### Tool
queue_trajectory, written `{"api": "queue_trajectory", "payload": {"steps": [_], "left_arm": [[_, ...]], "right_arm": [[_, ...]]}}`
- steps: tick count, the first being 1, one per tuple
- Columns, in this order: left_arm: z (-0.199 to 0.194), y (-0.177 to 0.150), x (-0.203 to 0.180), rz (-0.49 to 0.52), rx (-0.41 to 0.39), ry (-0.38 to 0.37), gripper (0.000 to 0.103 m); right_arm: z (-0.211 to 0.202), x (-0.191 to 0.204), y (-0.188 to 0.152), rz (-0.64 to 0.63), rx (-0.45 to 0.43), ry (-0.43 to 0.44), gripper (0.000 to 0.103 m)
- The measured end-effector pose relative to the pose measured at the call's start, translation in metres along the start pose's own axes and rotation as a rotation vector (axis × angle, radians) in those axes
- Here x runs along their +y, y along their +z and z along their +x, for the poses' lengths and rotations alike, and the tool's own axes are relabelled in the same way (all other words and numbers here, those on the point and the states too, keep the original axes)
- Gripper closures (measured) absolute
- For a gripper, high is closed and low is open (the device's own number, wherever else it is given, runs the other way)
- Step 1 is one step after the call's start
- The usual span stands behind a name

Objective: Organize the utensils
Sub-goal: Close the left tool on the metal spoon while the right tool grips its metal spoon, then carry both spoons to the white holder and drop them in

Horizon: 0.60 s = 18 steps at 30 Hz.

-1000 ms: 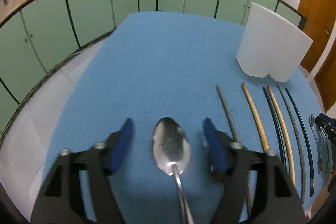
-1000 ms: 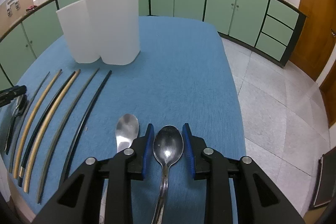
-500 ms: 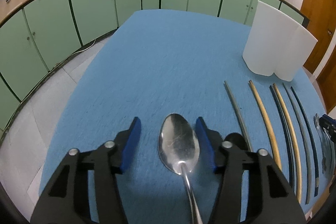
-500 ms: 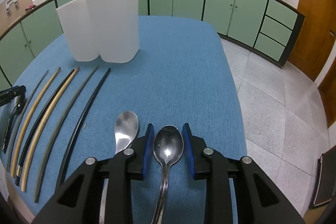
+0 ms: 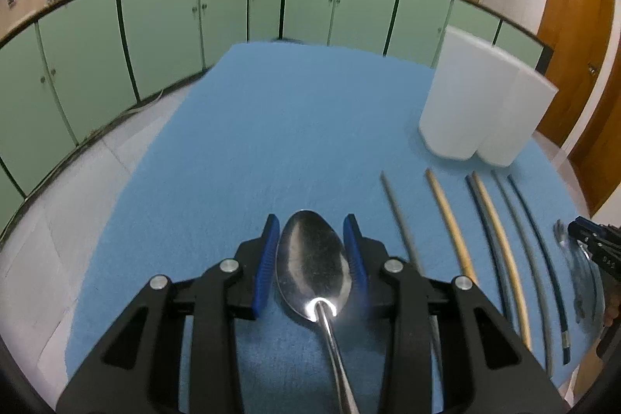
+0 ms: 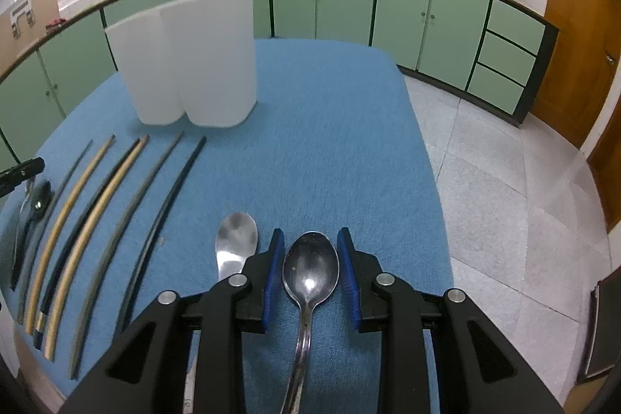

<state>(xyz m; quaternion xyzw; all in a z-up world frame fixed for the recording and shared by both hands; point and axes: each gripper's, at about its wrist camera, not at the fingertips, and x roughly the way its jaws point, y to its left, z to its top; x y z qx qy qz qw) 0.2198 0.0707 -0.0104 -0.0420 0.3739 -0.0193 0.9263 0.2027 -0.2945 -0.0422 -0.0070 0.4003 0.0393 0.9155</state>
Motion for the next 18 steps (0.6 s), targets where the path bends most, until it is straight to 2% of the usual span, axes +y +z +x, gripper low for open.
{"api": "queue_trajectory", "payload": {"steps": [18], "left_arm": [[-0.089,0.026,-0.024,0.024,-0.311,-0.064,0.071]], "right_arm": [[-0.08,0.016,0.037,0.0,-0.278,0.079,0.076]]}}
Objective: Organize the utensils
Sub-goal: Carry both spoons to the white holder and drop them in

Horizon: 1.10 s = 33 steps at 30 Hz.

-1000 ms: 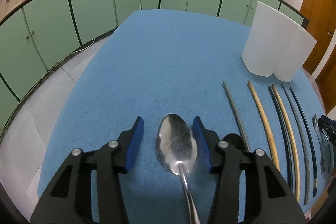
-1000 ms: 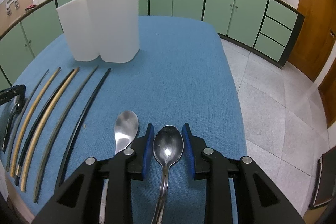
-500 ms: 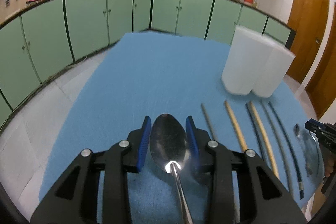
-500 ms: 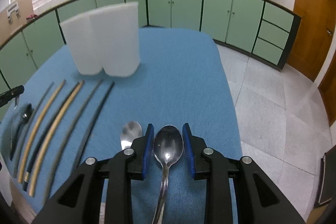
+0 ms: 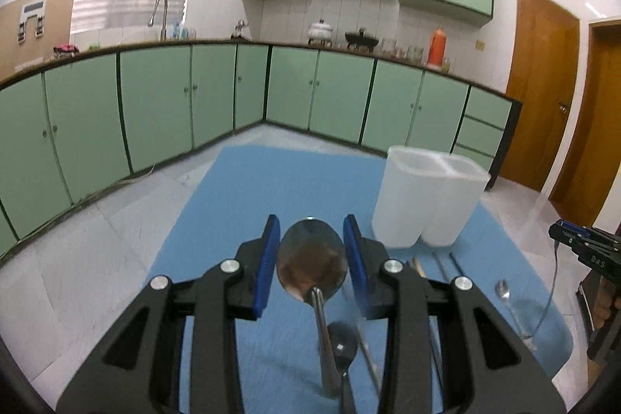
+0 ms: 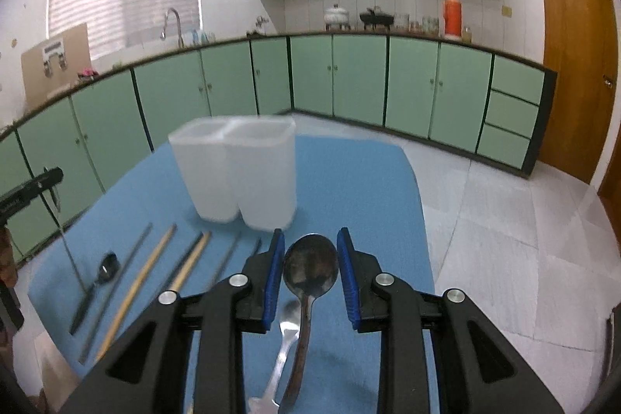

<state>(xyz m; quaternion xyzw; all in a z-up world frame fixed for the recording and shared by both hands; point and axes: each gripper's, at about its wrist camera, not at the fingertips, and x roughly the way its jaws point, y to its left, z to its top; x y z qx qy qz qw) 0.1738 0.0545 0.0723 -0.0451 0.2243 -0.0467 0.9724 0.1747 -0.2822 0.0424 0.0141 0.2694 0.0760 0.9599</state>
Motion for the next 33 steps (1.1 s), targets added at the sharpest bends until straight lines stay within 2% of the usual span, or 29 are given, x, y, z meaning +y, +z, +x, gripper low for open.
{"api": "queue_trajectory", "payload": {"steps": [12,20,24,28,30,33], "left_arm": [[0.007,0.05,-0.038,0.024,-0.13,-0.076,0.071],[0.035,0.108,-0.075,0.021,-0.246,-0.14,0.071],[0.048,0.13,-0.097,0.043,-0.305,-0.165,0.071],[0.078,0.141,-0.117,0.069,-0.354,-0.142,0.071],[0.098,0.14,-0.122,0.078,-0.359,-0.133,0.071],[0.127,0.131,-0.125,0.088,-0.322,-0.141,0.071]], "right_arm": [[-0.008,0.014,0.065,-0.014,-0.148,0.034,0.076],[0.006,0.026,0.118,-0.023,-0.256,0.052,0.076],[0.022,0.027,0.146,0.004,-0.312,0.073,0.076],[0.05,0.029,0.161,-0.006,-0.346,0.044,0.076],[0.067,0.029,0.161,-0.008,-0.348,0.037,0.076],[0.094,0.031,0.155,-0.013,-0.311,0.031,0.076]]}}
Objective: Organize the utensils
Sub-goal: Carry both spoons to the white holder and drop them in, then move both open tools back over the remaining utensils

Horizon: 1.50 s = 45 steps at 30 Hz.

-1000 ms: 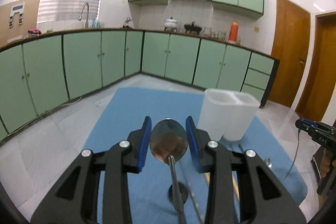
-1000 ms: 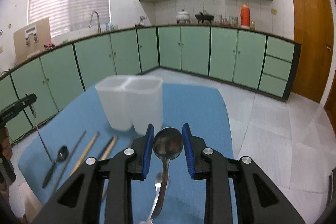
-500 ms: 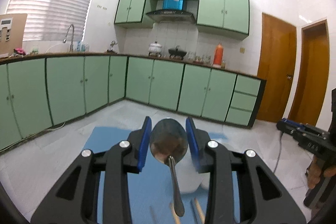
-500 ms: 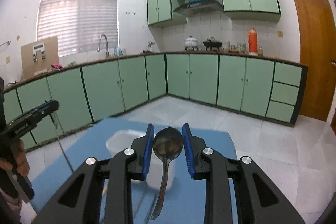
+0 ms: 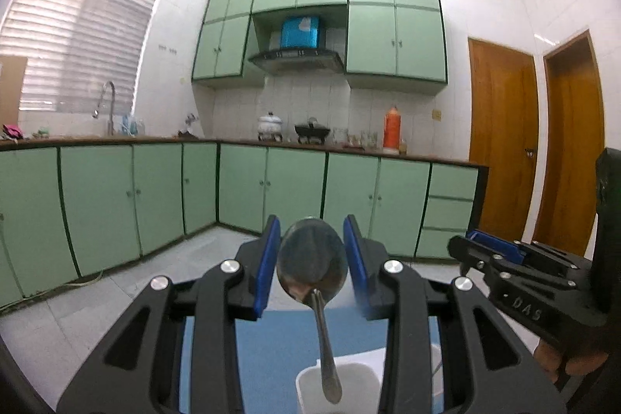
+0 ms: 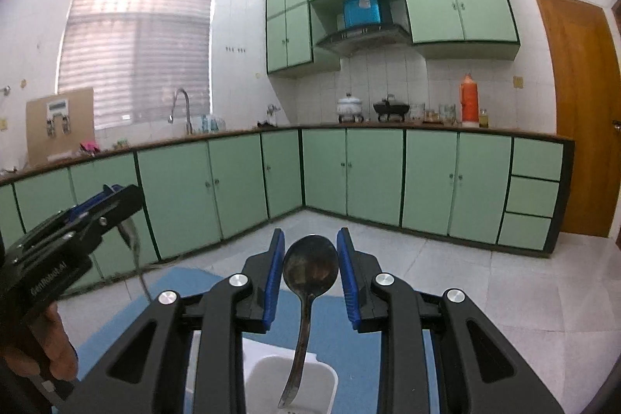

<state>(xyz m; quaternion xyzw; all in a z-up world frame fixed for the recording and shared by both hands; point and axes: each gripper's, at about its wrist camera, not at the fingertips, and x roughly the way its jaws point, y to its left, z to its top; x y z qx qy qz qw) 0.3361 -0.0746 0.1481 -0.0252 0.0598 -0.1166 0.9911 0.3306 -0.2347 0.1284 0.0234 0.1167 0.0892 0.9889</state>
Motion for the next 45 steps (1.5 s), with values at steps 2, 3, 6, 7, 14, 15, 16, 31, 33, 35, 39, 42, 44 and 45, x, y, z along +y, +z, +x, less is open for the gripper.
{"api": "queue_trajectory", "payload": {"steps": [2,3,6,7,14,15,16,31,33,35,39,42,44,45], "left_arm": [[0.009,-0.011,0.002,0.01,0.015,-0.002,0.071],[0.013,-0.018,0.004,0.014,0.023,-0.004,0.071],[0.019,-0.033,0.008,0.017,0.05,-0.016,0.071],[0.02,-0.039,0.009,0.022,0.058,-0.017,0.07],[0.027,-0.068,0.02,0.03,0.128,-0.029,0.07],[0.025,-0.07,0.021,0.027,0.13,-0.03,0.068],[0.024,-0.072,0.021,0.026,0.133,-0.03,0.066],[-0.029,-0.063,0.047,-0.022,0.099,0.018,0.023],[-0.045,-0.062,0.055,-0.042,0.105,0.034,0.015],[-0.058,-0.063,0.06,-0.047,0.121,0.032,0.013],[-0.084,-0.072,0.067,-0.038,0.186,0.044,0.01],[-0.1,-0.082,0.069,-0.031,0.231,0.057,0.009],[-0.111,-0.093,0.071,-0.023,0.289,0.082,0.009],[-0.116,-0.1,0.073,-0.026,0.322,0.088,0.009]], "right_arm": [[0.011,0.0,-0.014,0.002,0.025,0.007,0.076],[0.015,0.001,-0.02,0.007,0.037,0.011,0.076],[0.023,0.0,-0.036,0.016,0.066,0.018,0.076],[0.024,0.001,-0.041,0.018,0.071,0.023,0.076],[0.029,0.0,-0.066,0.049,0.137,0.059,0.075],[0.029,0.0,-0.068,0.051,0.141,0.062,0.075],[0.028,0.0,-0.069,0.054,0.141,0.065,0.075],[-0.033,-0.019,-0.063,0.099,0.052,-0.016,0.025],[-0.051,-0.023,-0.065,0.113,0.041,-0.045,0.017],[-0.065,-0.027,-0.07,0.12,0.045,-0.067,0.013],[-0.088,-0.028,-0.086,0.113,0.066,-0.112,0.008],[-0.1,-0.028,-0.101,0.118,0.109,-0.127,0.007],[-0.107,-0.029,-0.111,0.13,0.144,-0.125,0.007],[-0.109,-0.028,-0.116,0.129,0.163,-0.122,0.006]]}}
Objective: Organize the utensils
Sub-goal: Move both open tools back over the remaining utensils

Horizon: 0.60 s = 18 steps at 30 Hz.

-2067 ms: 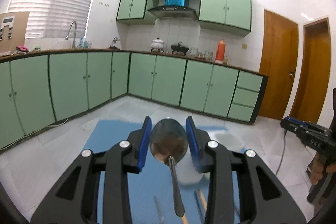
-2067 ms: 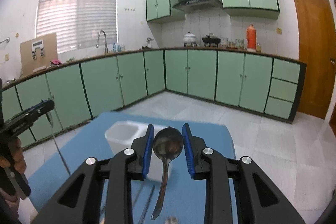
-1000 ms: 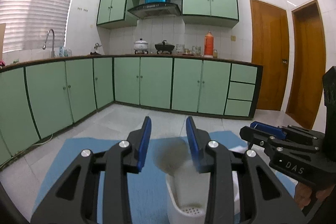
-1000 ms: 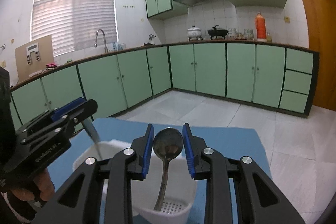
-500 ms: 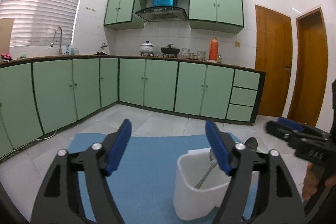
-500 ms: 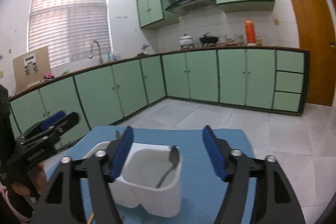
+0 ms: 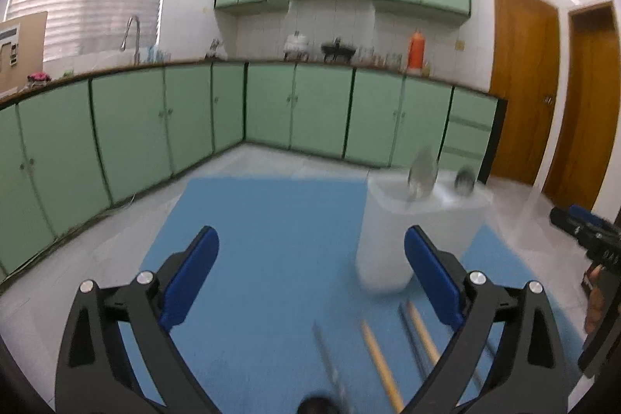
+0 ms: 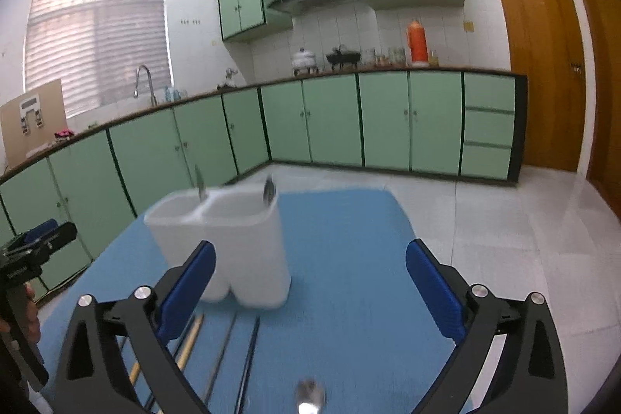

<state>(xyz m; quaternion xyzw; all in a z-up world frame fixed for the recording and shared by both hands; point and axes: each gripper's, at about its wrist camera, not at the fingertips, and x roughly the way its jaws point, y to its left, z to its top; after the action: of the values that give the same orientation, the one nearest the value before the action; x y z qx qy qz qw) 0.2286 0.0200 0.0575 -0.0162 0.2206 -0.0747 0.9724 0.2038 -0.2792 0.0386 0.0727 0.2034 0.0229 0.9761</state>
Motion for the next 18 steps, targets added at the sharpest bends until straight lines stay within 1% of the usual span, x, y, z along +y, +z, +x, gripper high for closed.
{"api": "queue_trajectory", "payload": {"steps": [2,6,9,13,14,16,17,18], "left_arm": [[-0.001,-0.013,0.003,-0.009,0.066,0.004,0.009],[-0.004,-0.041,0.01,-0.031,0.173,0.013,0.009],[-0.006,-0.058,0.015,-0.042,0.222,0.022,0.009],[-0.006,-0.071,0.02,-0.047,0.263,0.029,0.01],[-0.006,-0.074,0.02,-0.049,0.272,0.027,0.011],[-0.005,-0.081,0.019,-0.044,0.288,0.025,0.017],[-0.003,-0.083,0.016,-0.041,0.299,0.027,0.023],[-0.001,-0.086,0.017,-0.041,0.313,0.025,0.026]], "right_arm": [[-0.003,0.0,-0.011,-0.006,0.042,-0.006,0.006],[-0.006,-0.002,-0.028,0.001,0.091,-0.018,0.006],[-0.008,0.0,-0.044,-0.013,0.126,-0.022,0.006],[-0.01,0.007,-0.06,-0.036,0.161,-0.026,0.006],[-0.009,0.008,-0.063,-0.035,0.171,-0.028,0.006],[-0.008,0.01,-0.065,-0.037,0.185,-0.015,0.006],[-0.008,0.01,-0.067,-0.038,0.19,-0.016,0.006],[-0.007,0.011,-0.069,-0.039,0.2,-0.012,0.006]]}}
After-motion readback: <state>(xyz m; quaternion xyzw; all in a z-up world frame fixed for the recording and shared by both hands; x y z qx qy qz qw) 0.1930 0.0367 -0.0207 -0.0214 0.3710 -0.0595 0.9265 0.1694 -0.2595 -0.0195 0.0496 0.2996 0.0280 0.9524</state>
